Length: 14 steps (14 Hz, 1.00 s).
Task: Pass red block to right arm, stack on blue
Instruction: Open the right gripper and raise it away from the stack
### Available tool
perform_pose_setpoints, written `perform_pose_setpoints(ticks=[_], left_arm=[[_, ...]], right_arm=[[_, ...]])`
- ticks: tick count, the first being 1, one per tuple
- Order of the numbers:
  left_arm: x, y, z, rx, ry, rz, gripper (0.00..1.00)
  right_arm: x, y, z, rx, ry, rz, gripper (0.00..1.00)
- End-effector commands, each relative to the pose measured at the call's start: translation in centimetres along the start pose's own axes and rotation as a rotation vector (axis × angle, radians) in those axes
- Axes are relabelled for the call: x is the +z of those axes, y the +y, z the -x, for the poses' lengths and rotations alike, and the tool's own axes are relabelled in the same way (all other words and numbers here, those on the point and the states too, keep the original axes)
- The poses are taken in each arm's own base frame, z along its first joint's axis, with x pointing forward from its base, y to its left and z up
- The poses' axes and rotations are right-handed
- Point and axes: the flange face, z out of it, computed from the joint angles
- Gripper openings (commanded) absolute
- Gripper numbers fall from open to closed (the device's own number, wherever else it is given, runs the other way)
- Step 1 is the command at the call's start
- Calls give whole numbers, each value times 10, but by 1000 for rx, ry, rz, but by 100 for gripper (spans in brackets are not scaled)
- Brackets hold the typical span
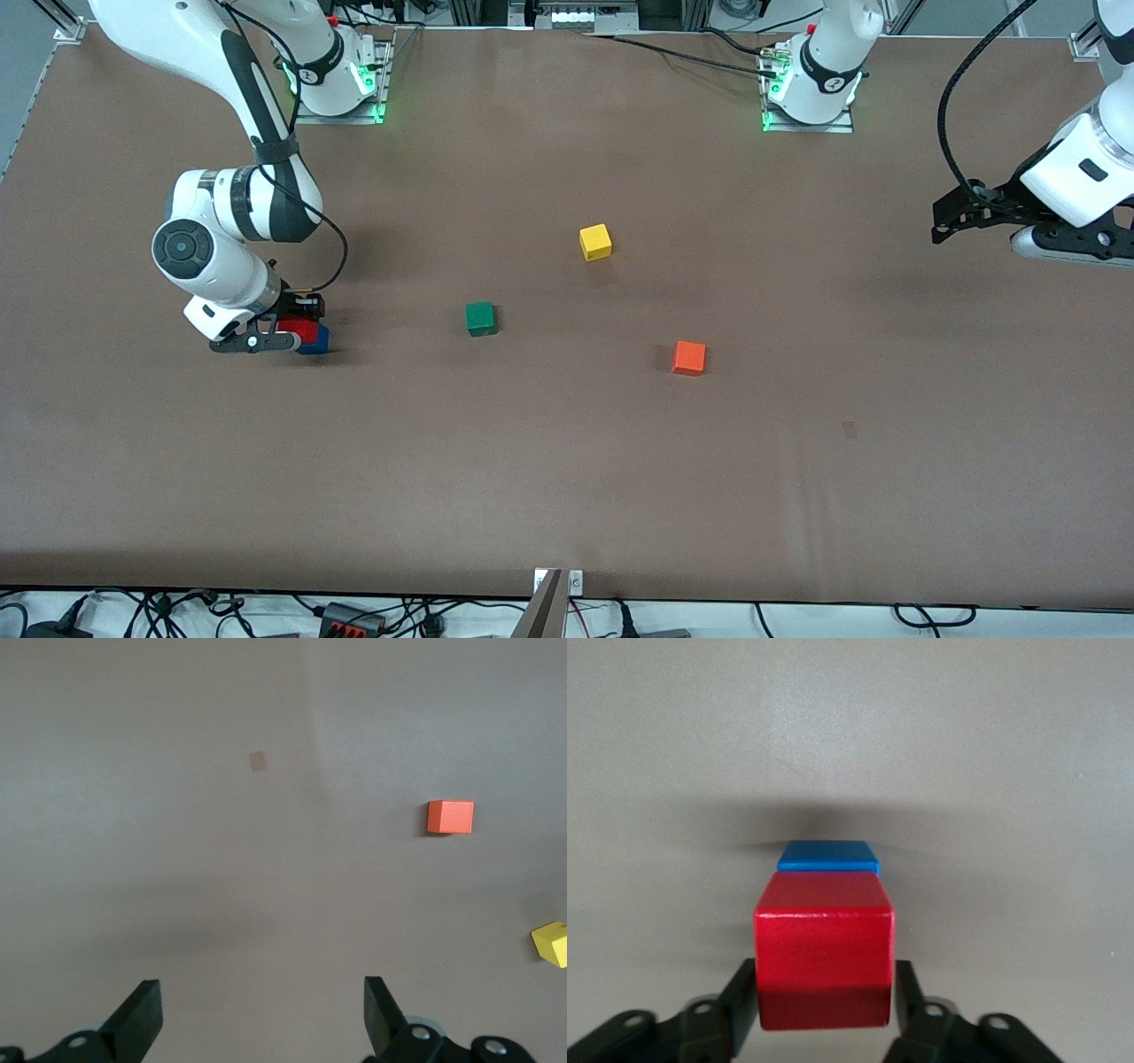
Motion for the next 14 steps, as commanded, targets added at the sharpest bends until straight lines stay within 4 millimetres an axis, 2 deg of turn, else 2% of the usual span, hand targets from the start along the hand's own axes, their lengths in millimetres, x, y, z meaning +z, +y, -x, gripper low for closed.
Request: perform_pose_setpoints(ticks=[1,5,7,10,11,14], left_arm=[[-6,3,6,-8,-1,11,100],[-6,3,6,-8,-1,11,100],[-8,4,6,-6,4,10,100],[-8,6,5,3,4,6,100],[-8,7,5,6,5,6,100],[-9,9,5,14,5,4,100]], right_arm=[[-21,1,-3,10,-13,-8,100],[-72,9,-16,28,-23,-19,100],[-105,19,-25,38,-22,-20,100],[-170,26,-43,23,1,-18,100],[-190,34,-47,34,11,-18,100],[-236,55,-50,63,28,-20,100]])
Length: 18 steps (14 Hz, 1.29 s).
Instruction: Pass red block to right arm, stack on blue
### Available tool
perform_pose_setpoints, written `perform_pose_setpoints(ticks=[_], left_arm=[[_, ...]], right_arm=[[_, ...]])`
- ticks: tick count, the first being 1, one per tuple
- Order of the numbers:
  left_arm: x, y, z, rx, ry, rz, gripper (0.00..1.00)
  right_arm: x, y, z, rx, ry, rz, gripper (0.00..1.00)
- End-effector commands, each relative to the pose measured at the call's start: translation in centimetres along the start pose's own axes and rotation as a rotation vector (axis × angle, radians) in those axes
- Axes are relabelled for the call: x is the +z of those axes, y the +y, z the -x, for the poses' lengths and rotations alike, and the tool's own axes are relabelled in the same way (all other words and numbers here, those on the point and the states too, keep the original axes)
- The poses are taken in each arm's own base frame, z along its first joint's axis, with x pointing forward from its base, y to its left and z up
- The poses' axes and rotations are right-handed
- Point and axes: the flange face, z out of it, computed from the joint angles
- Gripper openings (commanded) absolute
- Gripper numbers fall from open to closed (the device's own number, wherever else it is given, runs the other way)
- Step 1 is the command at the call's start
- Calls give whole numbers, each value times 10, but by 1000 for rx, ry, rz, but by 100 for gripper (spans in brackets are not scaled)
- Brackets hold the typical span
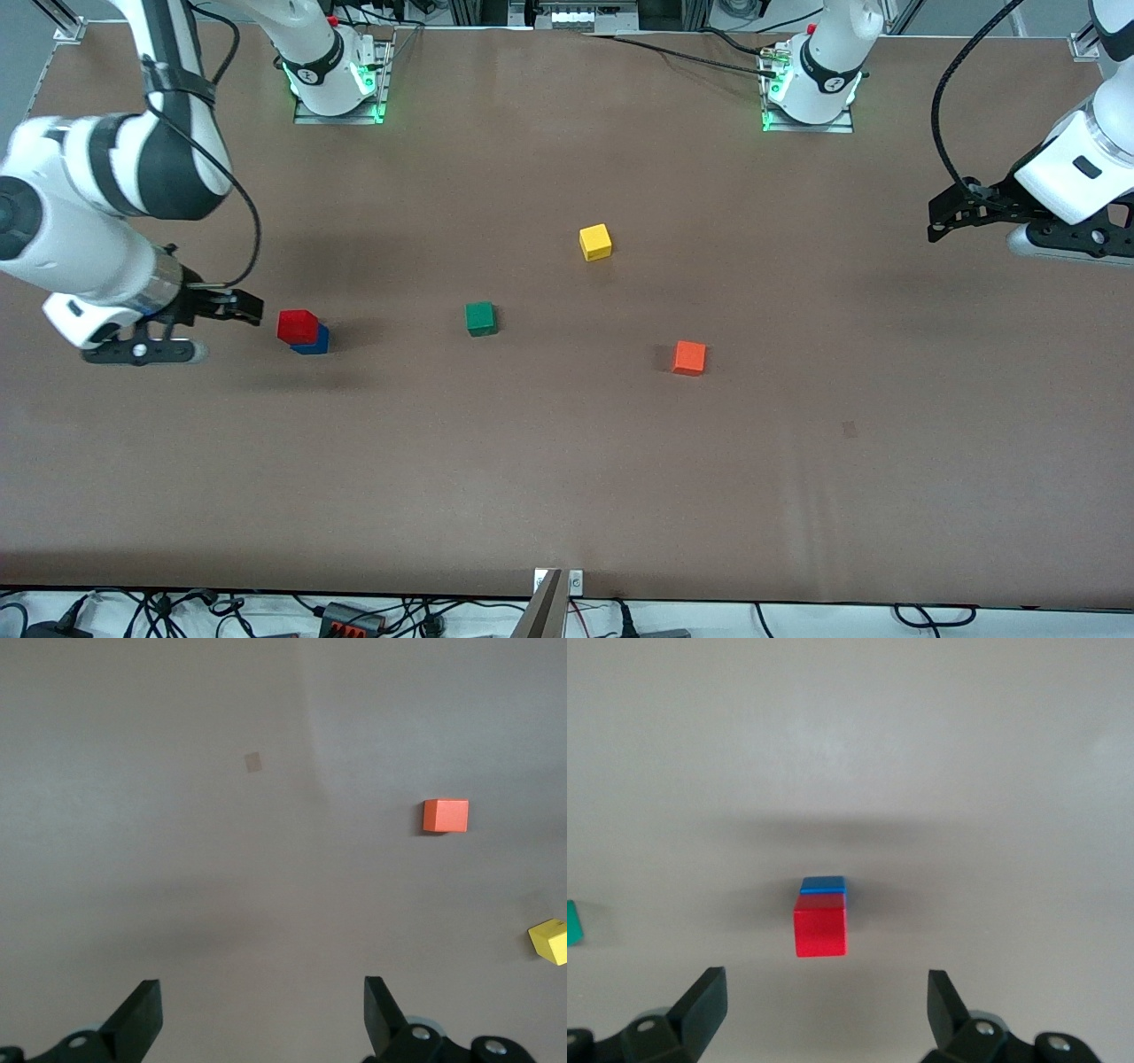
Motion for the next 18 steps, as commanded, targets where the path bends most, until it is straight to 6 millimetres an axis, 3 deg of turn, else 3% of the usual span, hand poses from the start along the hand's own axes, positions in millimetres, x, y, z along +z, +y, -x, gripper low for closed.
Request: perform_pose_setpoints(ticks=[1,6,10,15,18], left_arm=[[-7,2,4,2,4,4,100],[-7,0,4,2,3,4,100],[-8,0,5,2,4,4,100],[-7,-1,4,-1,3,4,100],[-7,-4,4,-4,4,4,100]], right_arm=[[-36,24,-1,29,-23,4,100],[-83,36,3,49,-1,-1,100],[-94,49,4,66,9,-3,100],[-137,86,25,88,85,-73,100],[-140,92,29,93,86,-82,100]])
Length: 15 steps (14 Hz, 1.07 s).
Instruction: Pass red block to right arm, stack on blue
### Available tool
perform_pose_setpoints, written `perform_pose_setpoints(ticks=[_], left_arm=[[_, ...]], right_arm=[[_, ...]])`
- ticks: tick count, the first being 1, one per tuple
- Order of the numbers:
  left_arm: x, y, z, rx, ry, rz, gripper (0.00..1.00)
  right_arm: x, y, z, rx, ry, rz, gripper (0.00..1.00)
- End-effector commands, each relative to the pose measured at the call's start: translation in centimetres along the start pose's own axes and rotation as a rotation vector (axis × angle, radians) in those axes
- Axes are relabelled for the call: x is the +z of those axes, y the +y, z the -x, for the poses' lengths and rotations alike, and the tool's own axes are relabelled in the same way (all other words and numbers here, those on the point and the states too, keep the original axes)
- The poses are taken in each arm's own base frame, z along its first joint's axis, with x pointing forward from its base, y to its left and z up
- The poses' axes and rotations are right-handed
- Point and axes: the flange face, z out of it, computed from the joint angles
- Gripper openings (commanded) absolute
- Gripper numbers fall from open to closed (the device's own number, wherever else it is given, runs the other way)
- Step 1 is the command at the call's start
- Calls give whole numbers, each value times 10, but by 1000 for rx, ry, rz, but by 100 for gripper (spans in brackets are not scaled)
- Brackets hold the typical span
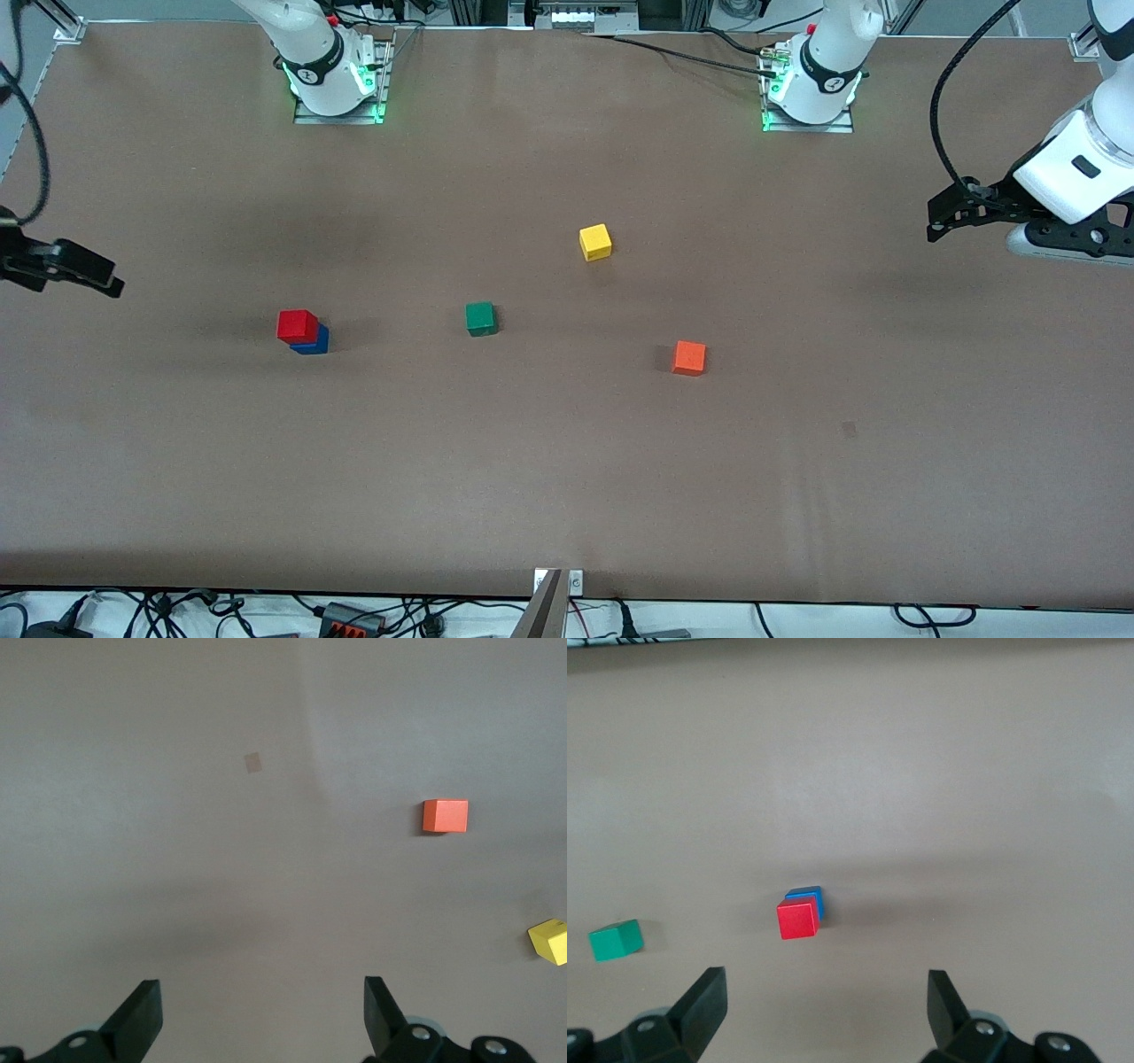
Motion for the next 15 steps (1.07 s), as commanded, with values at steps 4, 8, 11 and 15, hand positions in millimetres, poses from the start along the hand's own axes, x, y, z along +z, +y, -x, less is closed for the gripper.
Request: perform_pose_setpoints(ticks=[4,8,11,15], left_arm=[[-6,-3,4,-2,2,4,100],[-7,-3,4,-2,1,4,100],[-7,-2,6,0,-12,5,100],[-8,1,5,6,-9,5,100]], right_arm=[[6,-4,15,-17,-49,23,100],[18,-2,43,-18,-83,37,100],[34,0,74,-20,-28,35,100],[25,1,70,-40,-7,33,100]])
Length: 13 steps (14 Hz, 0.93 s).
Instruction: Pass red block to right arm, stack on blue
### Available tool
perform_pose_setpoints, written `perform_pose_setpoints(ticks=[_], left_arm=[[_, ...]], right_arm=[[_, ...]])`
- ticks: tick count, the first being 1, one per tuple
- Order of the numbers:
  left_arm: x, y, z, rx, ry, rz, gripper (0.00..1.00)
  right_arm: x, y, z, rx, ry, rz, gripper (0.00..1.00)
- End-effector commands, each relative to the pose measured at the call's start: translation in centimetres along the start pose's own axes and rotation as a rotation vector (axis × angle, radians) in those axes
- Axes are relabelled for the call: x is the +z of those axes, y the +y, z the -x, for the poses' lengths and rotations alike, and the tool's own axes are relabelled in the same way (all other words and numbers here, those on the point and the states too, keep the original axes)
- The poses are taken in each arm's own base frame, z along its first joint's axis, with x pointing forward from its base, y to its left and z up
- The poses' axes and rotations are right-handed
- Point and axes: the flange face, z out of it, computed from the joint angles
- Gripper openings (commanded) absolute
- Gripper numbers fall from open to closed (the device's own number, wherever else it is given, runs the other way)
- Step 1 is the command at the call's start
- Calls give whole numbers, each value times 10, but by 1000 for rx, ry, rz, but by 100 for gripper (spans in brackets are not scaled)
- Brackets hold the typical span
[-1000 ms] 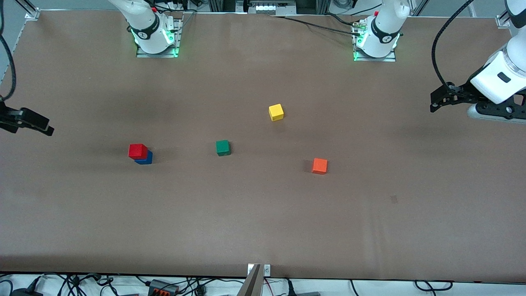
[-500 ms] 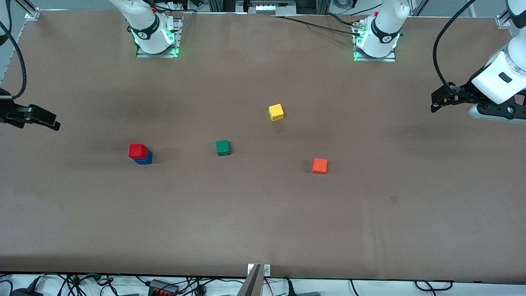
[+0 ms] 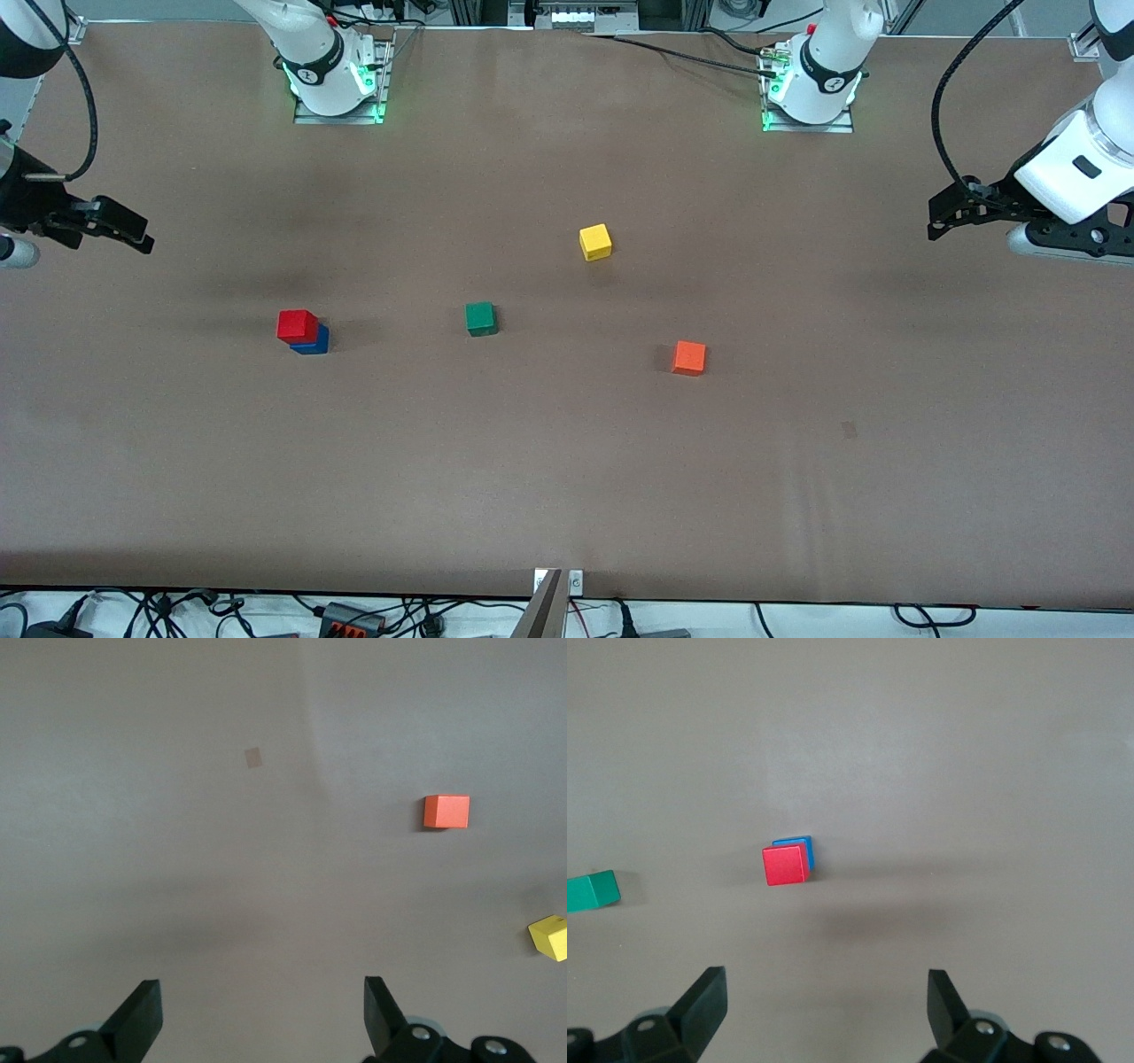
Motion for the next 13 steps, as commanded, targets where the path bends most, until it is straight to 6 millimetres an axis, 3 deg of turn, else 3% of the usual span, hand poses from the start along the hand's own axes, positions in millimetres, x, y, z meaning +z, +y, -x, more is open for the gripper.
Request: perform_pose_setpoints(ticks=[1,5,13], left_arm=[[-8,2,4,6,1,4,100],[-8,1,4,4,1,4,100],[-8,3,4,7,1,4,100]], right_arm=[[-13,1,3,-16,36,12,100],[-25,1,3,-19,49,13,100],[-25,-12,3,-40,45,11,100]])
